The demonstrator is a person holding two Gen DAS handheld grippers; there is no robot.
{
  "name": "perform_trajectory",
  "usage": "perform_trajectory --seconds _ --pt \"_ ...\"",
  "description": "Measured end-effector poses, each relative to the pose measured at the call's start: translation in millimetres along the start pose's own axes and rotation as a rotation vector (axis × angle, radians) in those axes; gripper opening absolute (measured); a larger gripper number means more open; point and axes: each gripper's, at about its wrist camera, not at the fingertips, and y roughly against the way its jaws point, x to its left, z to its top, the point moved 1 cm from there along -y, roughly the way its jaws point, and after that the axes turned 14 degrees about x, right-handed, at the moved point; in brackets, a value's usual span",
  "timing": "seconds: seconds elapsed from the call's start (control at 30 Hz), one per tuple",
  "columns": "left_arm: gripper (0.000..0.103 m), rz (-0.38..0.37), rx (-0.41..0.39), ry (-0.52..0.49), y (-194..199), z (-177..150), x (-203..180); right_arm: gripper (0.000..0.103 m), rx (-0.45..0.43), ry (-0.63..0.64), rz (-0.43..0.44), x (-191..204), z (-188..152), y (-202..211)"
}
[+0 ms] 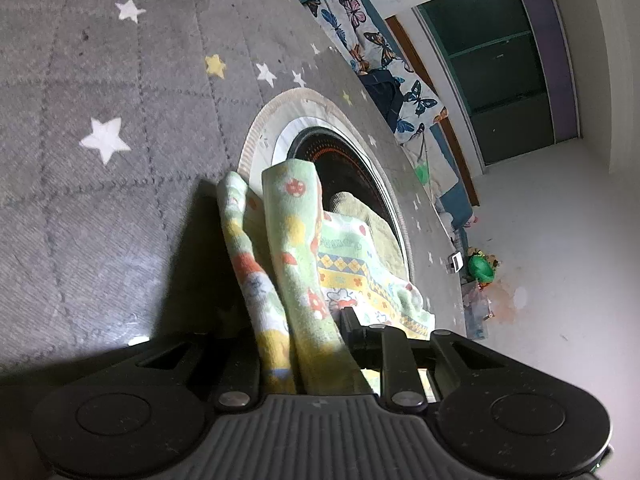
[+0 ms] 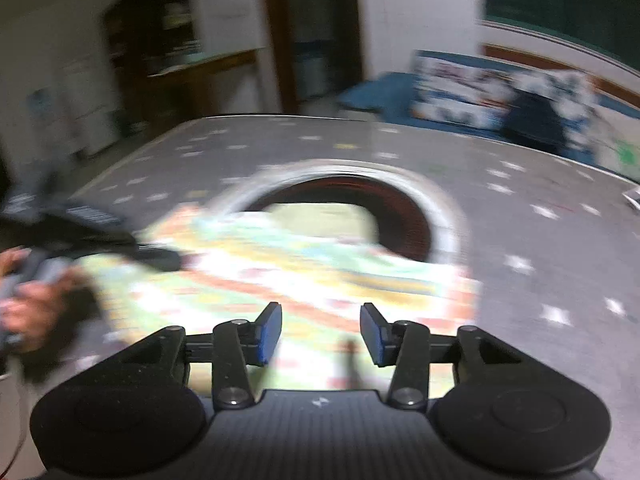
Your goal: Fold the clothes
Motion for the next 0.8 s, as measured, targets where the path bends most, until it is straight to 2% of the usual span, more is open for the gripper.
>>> perform_trajectory --seconds 0.17,0.3,0.4,0.43,0.47,0.6,0.67,0.8 --pt "0.023 0.072 -0.005 -0.071 2.9 -2.4 -11.5 0.049 0.001 -0.174 -0.079 -52.5 0.4 -20.8" --pt "0.023 0.125 -0.005 -0.122 3.7 -2.9 -19.5 0.051 0.015 -0.231 -0.08 -70.3 -2.0 -39.2" --pt "0.023 0.183 -0.007 -0.18 3.2 -5.3 -28.6 0.052 0.011 -0.23 -0.06 -68.5 -1.5 -45.7" --pt "0.022 0.203 -0.008 -0.2 3.0 -6.2 -31.6 0.049 0.009 -0.227 -0.051 -66.7 -0.9 -47.2" --pt "0.022 0.223 -0.009 -0.22 2.9 -7.0 -34.7 0.038 0.006 -0.223 -0.043 -65.0 -0.4 -48.6" --pt "0.02 0.342 -0.025 -0.324 -2.5 -14.2 -56.4 0.014 0.01 -0.186 -0.058 -50.0 2.1 -51.3" --pt "0.019 0.379 -0.038 -0.376 -3.7 -17.6 -70.7 0.009 0.003 -0.177 -0.053 -47.7 1.9 -48.2" --pt "0.017 0.395 -0.053 -0.452 -10.5 -13.6 -100.0 0.008 -0.032 -0.173 -0.059 -53.5 6.0 -28.7"
